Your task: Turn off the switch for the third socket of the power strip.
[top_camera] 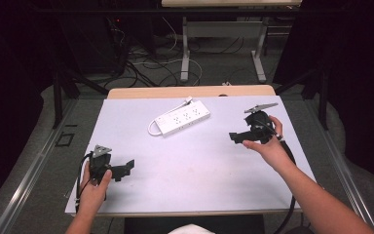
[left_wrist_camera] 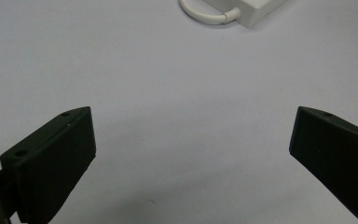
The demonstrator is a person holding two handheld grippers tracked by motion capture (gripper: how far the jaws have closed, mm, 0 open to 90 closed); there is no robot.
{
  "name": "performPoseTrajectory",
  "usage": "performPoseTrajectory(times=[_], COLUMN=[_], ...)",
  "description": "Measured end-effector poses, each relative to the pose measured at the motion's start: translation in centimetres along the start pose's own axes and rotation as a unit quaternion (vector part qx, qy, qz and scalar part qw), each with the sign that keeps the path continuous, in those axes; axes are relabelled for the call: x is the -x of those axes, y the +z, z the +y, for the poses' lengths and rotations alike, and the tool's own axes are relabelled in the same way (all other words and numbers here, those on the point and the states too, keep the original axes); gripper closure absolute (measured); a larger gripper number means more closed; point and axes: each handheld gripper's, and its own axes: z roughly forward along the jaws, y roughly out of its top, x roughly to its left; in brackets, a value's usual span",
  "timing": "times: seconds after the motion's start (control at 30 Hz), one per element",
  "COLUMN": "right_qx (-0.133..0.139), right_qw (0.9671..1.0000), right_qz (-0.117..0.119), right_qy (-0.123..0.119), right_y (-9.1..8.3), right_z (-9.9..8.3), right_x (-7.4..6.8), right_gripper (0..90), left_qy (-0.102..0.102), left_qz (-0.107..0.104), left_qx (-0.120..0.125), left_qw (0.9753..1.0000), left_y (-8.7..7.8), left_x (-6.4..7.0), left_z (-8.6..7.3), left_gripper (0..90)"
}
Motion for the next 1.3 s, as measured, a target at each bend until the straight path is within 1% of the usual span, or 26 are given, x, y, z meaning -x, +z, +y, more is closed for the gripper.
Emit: performPoseTrajectory(times=[0.03, 0.07, 0.13, 0.17, 0.27, 0.3, 0.4, 0.5, 0.53, 0.6, 0.8, 0.97, 1.07, 1.17, 1.2, 1.23, 1.3], right_qx=[0.000, 0.000, 0.000, 0.000, 0.001, 0.001, -0.003, -0.009, -0.010, -0.015, -0.017, -0.019, -0.020, -0.020, -0.022, -0.020, -0.022], right_qw=[1.0000, 1.0000, 1.0000, 1.0000, 0.9999, 1.0000, 1.0000, 1.0000, 0.9999, 0.9998, 0.9997, 0.9996, 0.9994, 0.9994, 0.9994, 0.9993, 0.9993], right_qz=[0.004, 0.004, 0.002, 0.002, 0.003, 0.002, 0.000, -0.002, -0.004, -0.006, -0.015, -0.020, -0.026, -0.027, -0.028, -0.028, -0.028], right_qy=[0.000, 0.000, -0.005, -0.005, -0.010, -0.007, -0.007, -0.004, -0.009, -0.008, -0.006, -0.002, -0.005, 0.002, 0.003, 0.013, 0.012], right_y=[0.1, 0.1, 0.2, 0.2, 0.5, 0.6, 1.1, 1.5, 1.7, 2.2, 2.9, 3.7, 4.3, 4.9, 5.1, 5.5, 5.8], right_z=[0.6, 0.6, 1.6, 1.6, 2.6, 2.9, 3.9, 4.3, 4.5, 5.1, 6.0, 7.1, 7.7, 8.2, 8.4, 8.7, 8.8], right_x=[-0.2, -0.2, -0.5, -0.5, -0.6, -0.7, -0.9, -0.9, -0.9, -1.0, -1.1, -1.3, -1.4, -1.6, -1.6, -1.7, -1.7], right_gripper=[6.6, 6.6, 6.6, 6.6, 6.6, 6.6, 6.6, 6.7, 6.7, 6.7, 6.7, 6.7, 6.7, 6.7, 6.7, 6.8, 6.9], left_qy=[0.000, 0.000, 0.000, 0.000, 0.000, 0.000, 0.000, 0.001, 0.003, 0.004, 0.004, 0.003, 0.006, 0.011, 0.009, 0.010, 0.012], left_qz=[0.000, 0.001, 0.000, 0.000, 0.003, 0.003, 0.003, 0.003, 0.004, 0.007, 0.013, 0.020, 0.024, 0.028, 0.029, 0.029, 0.031], left_qx=[-0.002, -0.001, 0.002, 0.003, 0.005, 0.006, 0.008, 0.008, 0.007, 0.010, 0.002, 0.002, -0.001, -0.005, -0.005, -0.006, -0.005], left_qw=[1.0000, 1.0000, 1.0000, 1.0000, 1.0000, 1.0000, 1.0000, 1.0000, 1.0000, 0.9999, 0.9999, 0.9998, 0.9997, 0.9995, 0.9995, 0.9995, 0.9994], left_y=[-0.1, -0.1, -0.1, -0.1, -0.1, -0.1, -0.1, -0.1, -0.1, -0.1, -0.1, -0.1, 0.0, 0.0, 0.0, 0.0, 0.1], left_x=[0.0, 0.0, 0.0, 0.0, 0.0, 0.0, 0.0, 0.0, 0.0, 0.0, 0.0, -0.1, -0.1, -0.1, 0.0, 0.0, 0.0], left_z=[0.0, 0.0, 0.0, 0.0, 0.0, 0.0, 0.0, 0.0, 0.0, 0.0, 0.0, 0.0, 0.0, 0.0, 0.0, 0.0, 0.0], left_gripper=[0.3, 0.3, 0.3, 0.3, 0.3, 0.3, 0.3, 0.3, 0.3, 0.3, 0.3, 0.3, 0.3, 0.3, 0.3, 0.3, 0.3])
